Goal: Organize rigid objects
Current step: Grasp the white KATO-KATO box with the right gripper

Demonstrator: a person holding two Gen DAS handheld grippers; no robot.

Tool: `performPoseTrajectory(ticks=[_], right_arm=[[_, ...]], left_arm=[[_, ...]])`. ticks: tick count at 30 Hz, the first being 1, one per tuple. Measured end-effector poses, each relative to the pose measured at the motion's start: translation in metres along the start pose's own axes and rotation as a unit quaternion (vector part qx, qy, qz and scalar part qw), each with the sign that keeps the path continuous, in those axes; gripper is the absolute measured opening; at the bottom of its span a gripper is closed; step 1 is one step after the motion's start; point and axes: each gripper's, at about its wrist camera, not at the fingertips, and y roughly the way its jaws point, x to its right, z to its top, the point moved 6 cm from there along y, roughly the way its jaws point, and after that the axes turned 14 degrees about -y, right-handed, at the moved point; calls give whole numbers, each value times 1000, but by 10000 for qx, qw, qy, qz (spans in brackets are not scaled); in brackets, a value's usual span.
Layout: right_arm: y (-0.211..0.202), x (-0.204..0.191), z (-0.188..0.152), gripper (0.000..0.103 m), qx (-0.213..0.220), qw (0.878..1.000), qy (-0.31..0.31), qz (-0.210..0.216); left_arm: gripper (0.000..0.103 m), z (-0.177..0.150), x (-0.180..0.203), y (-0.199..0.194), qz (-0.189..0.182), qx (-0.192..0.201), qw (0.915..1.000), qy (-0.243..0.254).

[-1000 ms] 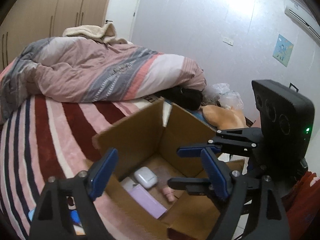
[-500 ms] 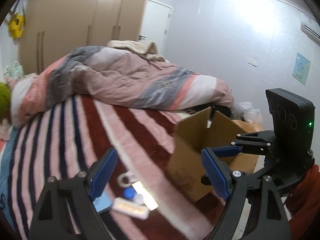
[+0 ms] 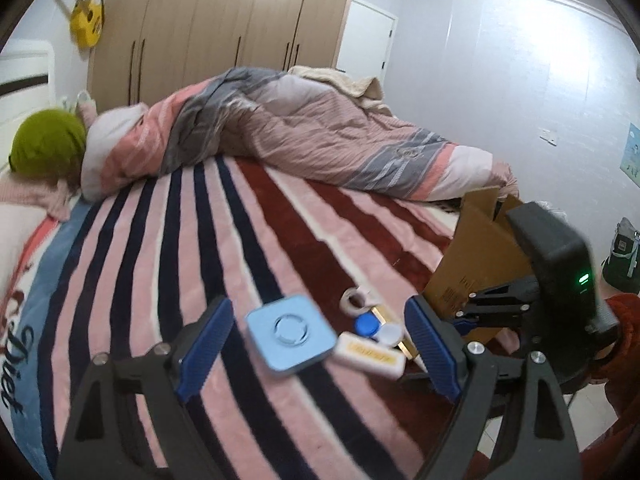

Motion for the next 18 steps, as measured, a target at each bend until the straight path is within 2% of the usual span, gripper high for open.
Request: performPoseTrajectory(ticks=[2,5,11,16,17,18], right_arm=[[20,1,-7,45,-203,9997,-78,-148],[44,7,-17,45,-478,9988,-12,-144],[67,28,-26,45,-788,9962,138,-335],[81,35,-30,44,-968,9949,264,-120],[82,34,-29,34,-979,9949,166,-202],[81,33,-28,31,-972,9949,74,-261]], left_arm=[[86,-4,-9,5,-64,-66,9999,-90],[86,-12,-22,12,-55,-136,9998,-151],[86,-17,-36,25,-27,-247,9994,-259],[86,-19,-38,31,-36,-315,9990,-303],[86,-20,-38,32,-40,-333,9990,-305],[86,-21,-36,34,-54,-363,9989,-306]])
